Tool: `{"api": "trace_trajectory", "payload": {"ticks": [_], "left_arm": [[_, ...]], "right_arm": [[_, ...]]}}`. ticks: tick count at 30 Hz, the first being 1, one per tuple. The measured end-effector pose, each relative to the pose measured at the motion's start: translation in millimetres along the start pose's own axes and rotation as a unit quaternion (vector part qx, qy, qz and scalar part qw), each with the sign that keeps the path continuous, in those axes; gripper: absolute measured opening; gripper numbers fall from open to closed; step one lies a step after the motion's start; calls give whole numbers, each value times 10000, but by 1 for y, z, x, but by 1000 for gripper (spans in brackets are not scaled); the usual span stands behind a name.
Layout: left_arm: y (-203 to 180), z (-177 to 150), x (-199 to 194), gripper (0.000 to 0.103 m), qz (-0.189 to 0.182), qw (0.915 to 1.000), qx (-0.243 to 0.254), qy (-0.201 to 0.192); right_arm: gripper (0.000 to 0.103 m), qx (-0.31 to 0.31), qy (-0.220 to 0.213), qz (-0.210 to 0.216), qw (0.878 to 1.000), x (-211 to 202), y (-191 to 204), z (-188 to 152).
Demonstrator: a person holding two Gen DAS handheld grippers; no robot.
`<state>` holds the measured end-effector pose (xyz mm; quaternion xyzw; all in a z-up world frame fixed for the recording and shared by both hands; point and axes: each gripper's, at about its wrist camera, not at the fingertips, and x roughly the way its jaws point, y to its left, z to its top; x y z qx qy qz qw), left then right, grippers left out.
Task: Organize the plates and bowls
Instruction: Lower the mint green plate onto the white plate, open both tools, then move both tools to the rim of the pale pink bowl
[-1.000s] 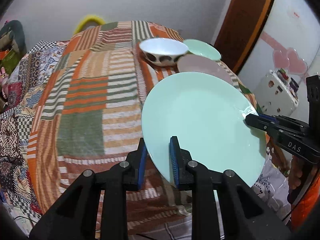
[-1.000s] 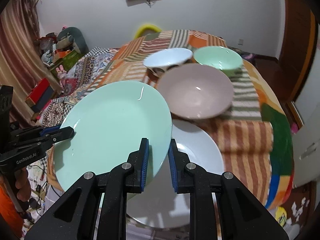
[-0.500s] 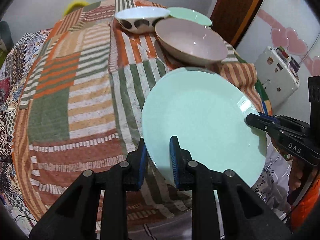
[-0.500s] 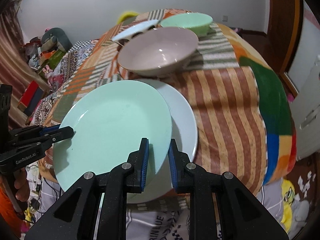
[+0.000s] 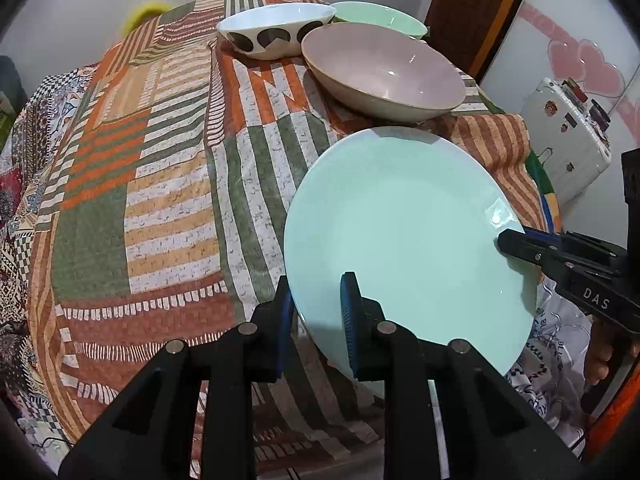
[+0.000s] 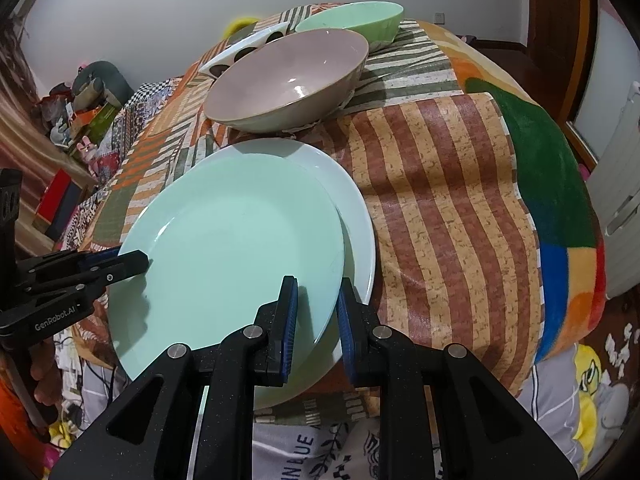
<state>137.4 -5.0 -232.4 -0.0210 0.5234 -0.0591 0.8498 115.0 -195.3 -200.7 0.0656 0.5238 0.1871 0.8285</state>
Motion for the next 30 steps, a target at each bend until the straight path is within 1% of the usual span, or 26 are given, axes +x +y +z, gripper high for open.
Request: {"api": "trace_trajectory", "payload": {"ticks": [3,7,11,16,19,21,24,26,27,29,30], "left_arm": [[1,3,10,24,63,9998,-104,129],[-7,2,12,26,301,9995,97,81],[-10,1,13,26,397,9990,203,75],[-10,1,13,26,338,9993,155,78],[-8,2,12,27,243,9996,119,108],[-4,3,10,31,199,9997,91,95],[-2,6,3,37,234,9997,106,-9],[0,9,-3,40,247,9996,95,-100],[0,11,-6,41,245,9996,88,-142],[2,16,-13,42,217,9995,72,-238],[2,19,-17,42,193,9994,59,-297]], "right_arm": [[18,12,-4,4,10000,2,-1,1],[18,-12,-55,-26,10000,2,-1,4],[17,6,-105,-30,9999,3,-2,7],[18,-81,-139,-113,9998,3,0,9],[18,-166,-142,-195,9996,4,2,11],[18,-201,-119,-221,9995,5,4,13],[18,-195,-125,-260,9994,5,3,17],[21,-219,-221,-352,9989,1,2,20],[30,-234,-275,-390,9986,-2,1,20],[39,-268,-402,-445,9978,-7,1,22],[39,-281,-464,-465,9974,-11,0,24]]}}
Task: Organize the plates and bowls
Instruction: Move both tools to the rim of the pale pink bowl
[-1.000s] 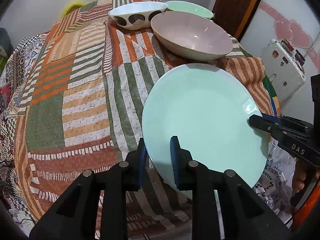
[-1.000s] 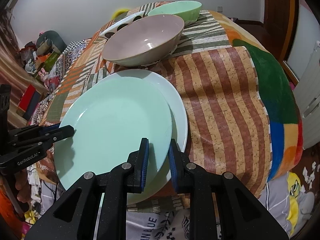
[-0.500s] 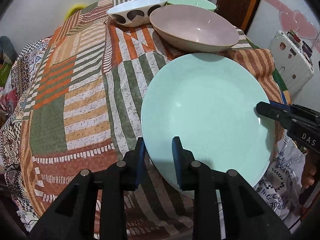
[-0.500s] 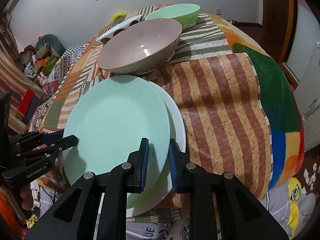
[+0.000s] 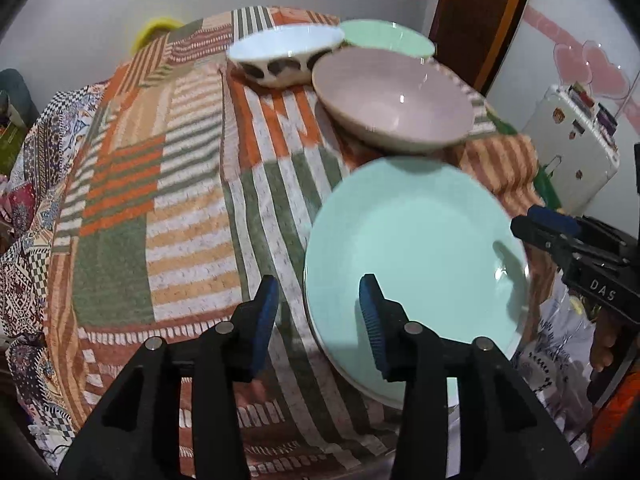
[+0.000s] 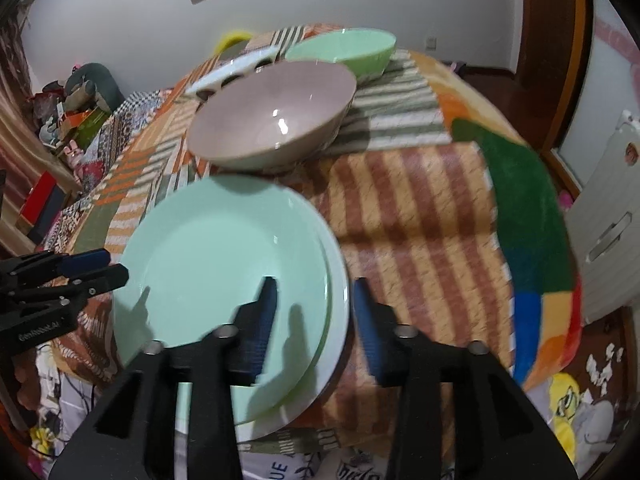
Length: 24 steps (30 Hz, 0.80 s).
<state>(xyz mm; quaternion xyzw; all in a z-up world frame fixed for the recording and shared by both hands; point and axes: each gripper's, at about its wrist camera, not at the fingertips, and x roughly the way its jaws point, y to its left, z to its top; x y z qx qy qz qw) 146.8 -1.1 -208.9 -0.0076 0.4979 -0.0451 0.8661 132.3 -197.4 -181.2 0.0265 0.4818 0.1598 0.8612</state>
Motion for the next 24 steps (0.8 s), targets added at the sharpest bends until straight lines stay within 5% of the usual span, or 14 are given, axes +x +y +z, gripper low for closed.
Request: {"api": "trace_trajectory", "payload": {"ticks": [5,9,24], "left_arm": [[2,20,-17,46,-72,9993,-22,-355],[3,41,-25,60,-125,9979,-60,-637],[13,108,23,61,-266,9961,-361,-762]], "right_arm": [[39,77,-197,55,9998,-11,-7,13],[39,104,-381,71,9992,-17,-9,25],[47,255,-742,148,9968,3,-19,75]]}}
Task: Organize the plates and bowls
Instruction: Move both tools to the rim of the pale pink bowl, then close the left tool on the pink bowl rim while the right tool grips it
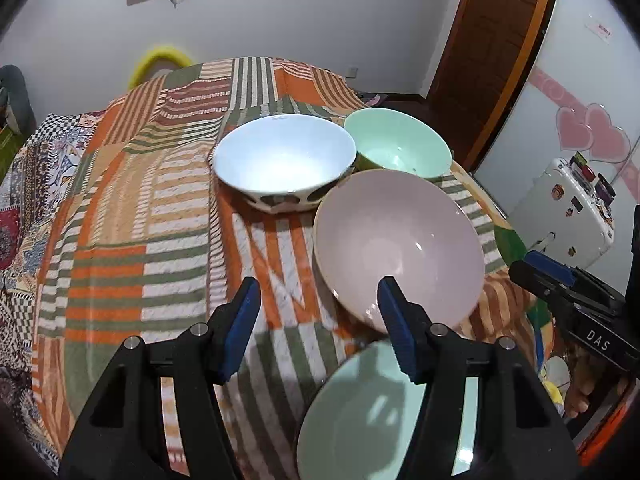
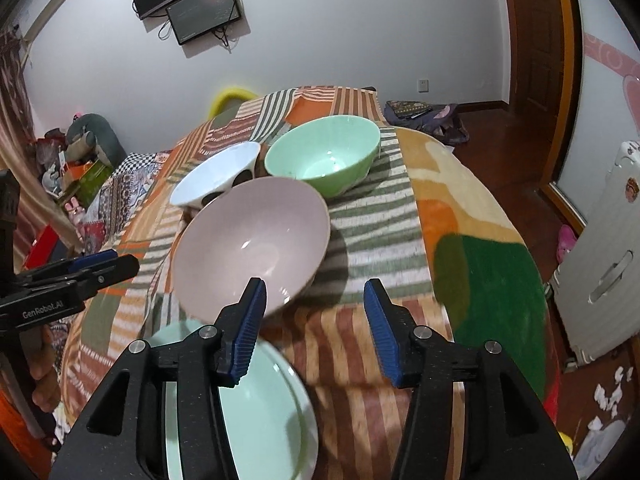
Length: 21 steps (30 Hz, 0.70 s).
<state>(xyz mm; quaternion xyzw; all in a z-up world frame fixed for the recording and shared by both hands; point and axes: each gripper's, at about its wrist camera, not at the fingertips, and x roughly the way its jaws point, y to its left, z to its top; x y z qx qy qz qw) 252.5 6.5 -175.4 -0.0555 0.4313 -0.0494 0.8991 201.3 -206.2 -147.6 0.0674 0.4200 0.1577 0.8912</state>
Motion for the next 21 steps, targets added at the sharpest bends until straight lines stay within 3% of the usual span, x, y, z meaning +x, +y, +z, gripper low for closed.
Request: {"api": "trace_trajectory", "payload": {"ticks": [11,14,21], "left_arm": [[0,16,44,58,-86,9999,0,81],[1,17,54,48,-137,9998,1,156],[3,15,70,25,-289,9991,-46,322]], "right_arm": [[47,225,158,166,9995,36,-8,10],[44,317,244,265,9988,42,-12,9],[25,355,465,403,9975,53,-12,6]]}}
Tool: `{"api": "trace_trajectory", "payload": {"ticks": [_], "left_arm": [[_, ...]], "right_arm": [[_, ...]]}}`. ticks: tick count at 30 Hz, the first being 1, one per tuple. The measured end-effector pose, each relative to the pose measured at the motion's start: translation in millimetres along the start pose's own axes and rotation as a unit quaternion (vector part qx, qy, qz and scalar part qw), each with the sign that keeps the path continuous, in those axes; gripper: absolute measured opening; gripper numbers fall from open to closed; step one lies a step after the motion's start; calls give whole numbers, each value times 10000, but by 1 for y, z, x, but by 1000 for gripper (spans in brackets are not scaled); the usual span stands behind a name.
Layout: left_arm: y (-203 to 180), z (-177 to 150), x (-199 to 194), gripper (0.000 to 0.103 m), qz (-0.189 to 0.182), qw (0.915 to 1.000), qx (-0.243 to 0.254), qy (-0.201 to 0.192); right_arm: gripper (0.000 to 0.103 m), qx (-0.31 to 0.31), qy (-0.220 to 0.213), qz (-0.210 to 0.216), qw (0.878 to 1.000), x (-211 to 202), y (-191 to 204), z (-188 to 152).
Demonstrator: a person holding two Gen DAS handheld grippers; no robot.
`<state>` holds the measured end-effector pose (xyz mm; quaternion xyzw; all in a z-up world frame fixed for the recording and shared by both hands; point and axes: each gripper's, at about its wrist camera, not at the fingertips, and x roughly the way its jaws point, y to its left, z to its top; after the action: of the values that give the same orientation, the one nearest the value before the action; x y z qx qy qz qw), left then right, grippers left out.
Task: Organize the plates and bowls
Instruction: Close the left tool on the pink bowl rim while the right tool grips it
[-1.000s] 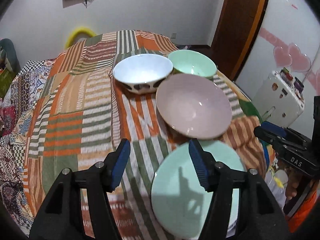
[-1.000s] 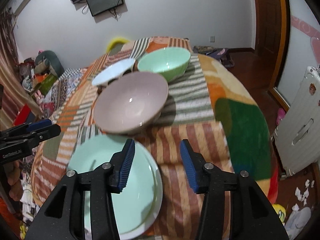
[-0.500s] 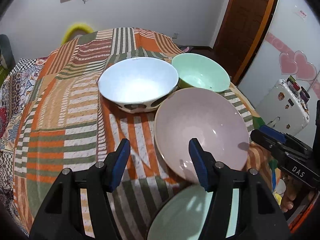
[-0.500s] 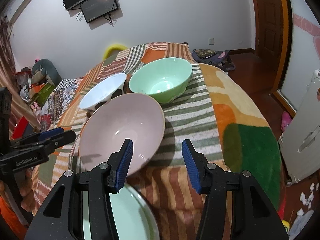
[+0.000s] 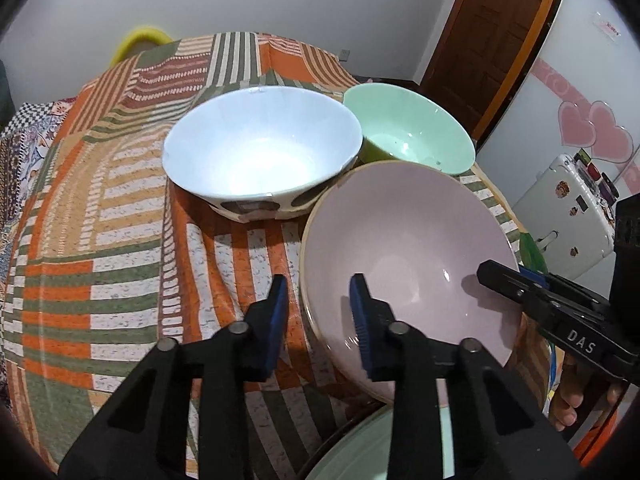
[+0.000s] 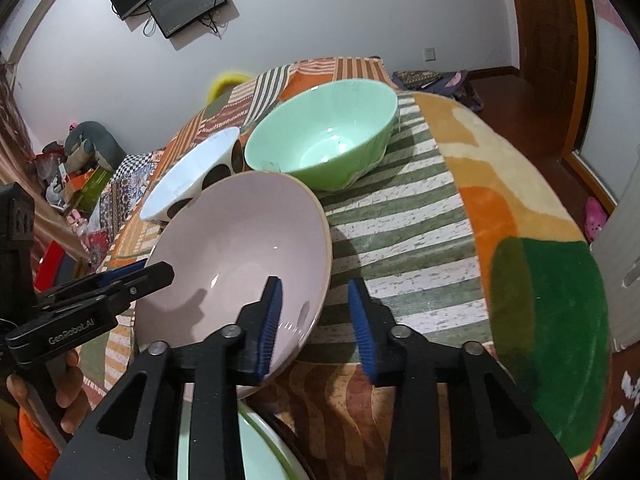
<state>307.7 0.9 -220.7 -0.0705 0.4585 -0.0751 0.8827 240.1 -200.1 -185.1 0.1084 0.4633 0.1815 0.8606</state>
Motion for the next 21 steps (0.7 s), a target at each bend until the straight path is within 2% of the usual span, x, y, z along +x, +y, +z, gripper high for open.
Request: {"api": "trace_trajectory", "payload": {"ticks": [1,2,4,12,16,21], "left_arm": [[0,-1,2,19,-42,10000,-6,20],[0,-1,3,18,-75,10000,-18,43],[-1,-2,3,18,-44,10000,-3,28],[-5,-5,-7,17,-50,10000,26,28],[-13,-9,-21,17,-28,9999,122,-60],[-21,-15,-47,17,9,9995,230,-215]], "right_arm": [[21,1,21,15,10000,1,0,0],[20,-2,52,35,10000,2,0,-1],[18,-9,92,101,9999,3,0,-1],[18,-92,55,-80,9999,-5,4,0],[18,-83,65,-109,9999,-11,6,0],[18,-211,-119,-161,9996,-30,16,0]]}}
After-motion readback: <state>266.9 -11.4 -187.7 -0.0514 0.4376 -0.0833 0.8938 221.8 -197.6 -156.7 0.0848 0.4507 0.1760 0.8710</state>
